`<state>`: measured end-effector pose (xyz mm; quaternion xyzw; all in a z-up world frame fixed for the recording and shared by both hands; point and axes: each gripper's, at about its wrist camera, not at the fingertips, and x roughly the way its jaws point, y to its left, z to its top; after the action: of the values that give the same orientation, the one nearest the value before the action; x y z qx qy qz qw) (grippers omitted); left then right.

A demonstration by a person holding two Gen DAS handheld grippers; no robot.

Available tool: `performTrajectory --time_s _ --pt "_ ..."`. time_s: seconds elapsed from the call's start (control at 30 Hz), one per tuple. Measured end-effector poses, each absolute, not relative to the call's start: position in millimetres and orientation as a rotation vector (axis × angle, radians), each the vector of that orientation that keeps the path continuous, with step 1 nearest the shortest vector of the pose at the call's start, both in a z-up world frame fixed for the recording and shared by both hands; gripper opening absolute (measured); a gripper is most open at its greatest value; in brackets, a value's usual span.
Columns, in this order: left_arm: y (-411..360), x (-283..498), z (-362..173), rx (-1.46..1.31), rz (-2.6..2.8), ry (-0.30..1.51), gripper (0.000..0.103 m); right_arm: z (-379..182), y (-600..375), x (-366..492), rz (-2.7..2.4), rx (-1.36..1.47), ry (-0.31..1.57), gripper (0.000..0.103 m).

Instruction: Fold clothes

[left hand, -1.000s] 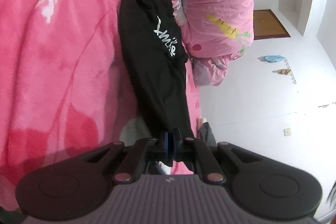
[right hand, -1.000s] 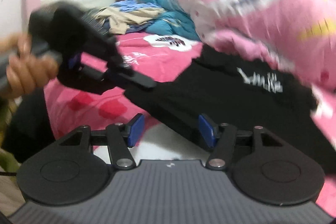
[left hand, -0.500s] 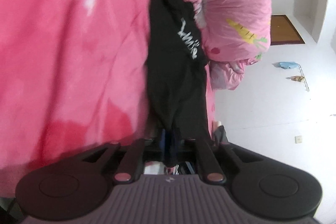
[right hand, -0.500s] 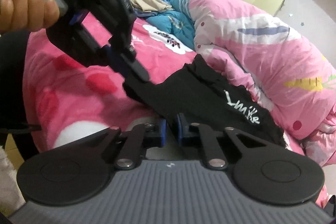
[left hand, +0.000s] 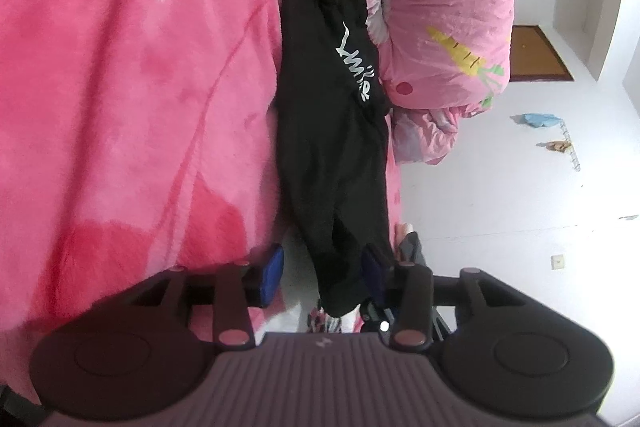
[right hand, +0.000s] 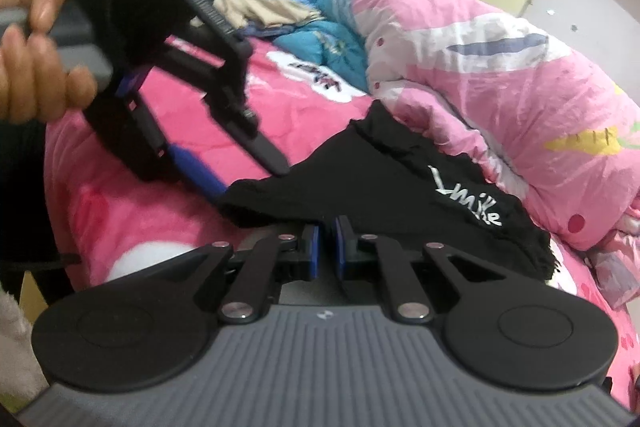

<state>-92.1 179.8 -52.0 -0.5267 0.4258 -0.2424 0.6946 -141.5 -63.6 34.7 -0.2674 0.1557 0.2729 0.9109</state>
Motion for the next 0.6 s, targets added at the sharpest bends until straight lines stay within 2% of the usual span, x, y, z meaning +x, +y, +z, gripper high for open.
performTrajectory --time_s 0.17,0.3,0.37,0.43,0.5,0.6 --pt "175.3 -90.8 -57.5 -1.251 -0.566 0.947 0.049 43.5 -71.8 -137.4 0.562 -0.460 0.328 0.007" --pt "166.1 -89.3 -65.5 -1.332 -0.606 0.957 0.045 47.3 -73.7 -134.1 0.563 -0.429 0.319 0.007" --pt "161.9 -88.2 -67.5 -1.337 -0.606 0.961 0.039 49.9 -75.6 -133.4 0.556 -0.411 0.310 0.007" --pt "158.1 -86.4 -68.6 -1.338 -0.612 0.962 0.018 52.2 -78.4 -132.2 0.552 -0.386 0.308 0.007" --pt "154.7 -84.9 -68.6 -1.324 -0.616 0.967 0.005 52.9 -81.7 -130.4 0.555 -0.363 0.312 0.007" --pt "155.1 -85.7 -66.2 -1.254 -0.578 0.975 0.003 46.0 -84.6 -128.6 0.582 -0.348 0.366 0.008"
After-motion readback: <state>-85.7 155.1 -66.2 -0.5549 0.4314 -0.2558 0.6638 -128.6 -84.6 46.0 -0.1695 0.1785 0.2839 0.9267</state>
